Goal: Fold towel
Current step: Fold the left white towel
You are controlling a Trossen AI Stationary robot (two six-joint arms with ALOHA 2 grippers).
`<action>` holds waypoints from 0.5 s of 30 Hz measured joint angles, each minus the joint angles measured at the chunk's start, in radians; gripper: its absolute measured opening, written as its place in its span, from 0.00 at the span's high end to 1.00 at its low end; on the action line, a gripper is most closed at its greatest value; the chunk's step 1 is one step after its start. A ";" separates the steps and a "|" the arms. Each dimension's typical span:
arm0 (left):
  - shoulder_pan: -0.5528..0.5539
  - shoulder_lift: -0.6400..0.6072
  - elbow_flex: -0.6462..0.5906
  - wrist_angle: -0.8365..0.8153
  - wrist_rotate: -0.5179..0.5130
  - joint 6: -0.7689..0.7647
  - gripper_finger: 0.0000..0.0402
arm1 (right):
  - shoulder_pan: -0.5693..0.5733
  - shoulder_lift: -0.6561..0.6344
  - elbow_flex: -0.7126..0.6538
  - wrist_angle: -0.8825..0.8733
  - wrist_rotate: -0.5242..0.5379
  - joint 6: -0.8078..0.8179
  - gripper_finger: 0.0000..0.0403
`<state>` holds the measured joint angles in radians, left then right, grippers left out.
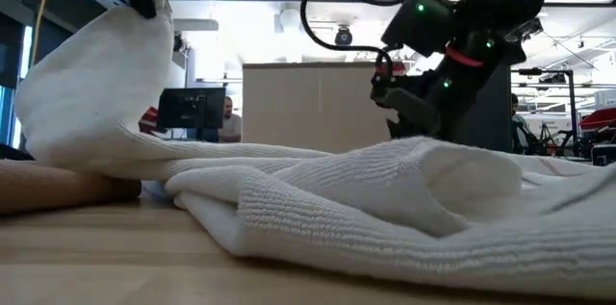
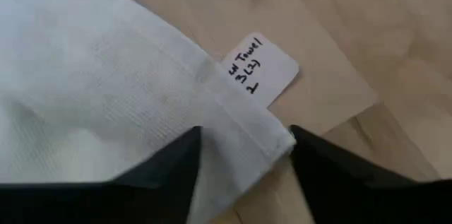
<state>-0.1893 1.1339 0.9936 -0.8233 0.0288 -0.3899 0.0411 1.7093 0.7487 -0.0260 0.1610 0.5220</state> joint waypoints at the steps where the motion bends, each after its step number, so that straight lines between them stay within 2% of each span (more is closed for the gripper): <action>1: 0.000 0.000 0.000 -0.002 -0.001 0.000 1.00 | 0.005 -0.008 0.012 -0.026 -0.011 -0.002 0.81; 2: 0.000 0.000 0.000 -0.005 -0.006 -0.002 1.00 | 0.011 -0.021 0.029 -0.053 -0.018 -0.009 0.90; 3: 0.000 0.000 0.000 -0.012 -0.017 -0.010 1.00 | 0.019 -0.040 0.049 -0.084 -0.022 -0.020 0.95; 9: 0.000 -0.028 0.015 -0.041 -0.063 -0.069 1.00 | 0.072 -0.215 0.219 -0.388 -0.018 -0.100 0.99; 12: 0.000 -0.055 0.075 -0.077 -0.090 -0.069 1.00 | 0.097 -0.309 0.336 -0.530 -0.014 -0.136 1.00; 15: 0.000 -0.088 0.164 -0.110 -0.170 -0.040 1.00 | 0.116 -0.375 0.453 -0.644 0.039 -0.167 1.00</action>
<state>-0.1894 1.0456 1.1578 -0.9329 -0.1407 -0.4304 0.1571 1.3347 1.2021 -0.6696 0.2005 0.3550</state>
